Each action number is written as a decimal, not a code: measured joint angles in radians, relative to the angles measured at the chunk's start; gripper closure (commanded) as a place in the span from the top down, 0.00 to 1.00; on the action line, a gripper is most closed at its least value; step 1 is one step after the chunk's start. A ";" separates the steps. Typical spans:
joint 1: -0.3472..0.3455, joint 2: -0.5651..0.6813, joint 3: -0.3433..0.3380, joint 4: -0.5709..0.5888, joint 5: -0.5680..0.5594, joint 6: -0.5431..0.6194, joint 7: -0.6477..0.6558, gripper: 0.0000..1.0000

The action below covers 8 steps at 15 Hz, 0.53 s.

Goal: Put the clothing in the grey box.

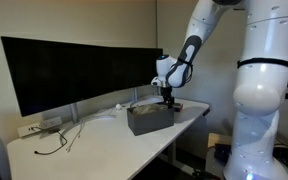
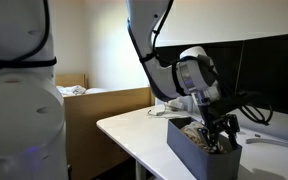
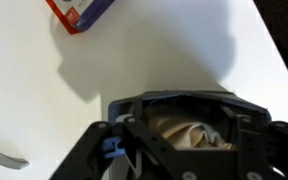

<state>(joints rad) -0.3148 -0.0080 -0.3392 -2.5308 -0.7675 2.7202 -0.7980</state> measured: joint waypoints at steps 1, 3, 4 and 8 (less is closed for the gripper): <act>-0.025 -0.036 -0.028 -0.035 0.000 0.033 -0.067 1.00; -0.074 -0.103 -0.094 -0.100 0.000 0.090 -0.213 1.00; -0.098 -0.133 -0.134 -0.133 0.000 0.121 -0.294 1.00; -0.087 -0.250 -0.395 -0.237 -0.006 0.185 -0.607 1.00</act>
<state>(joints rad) -0.4014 -0.2582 -0.7342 -2.7679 -0.7736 2.9057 -1.4046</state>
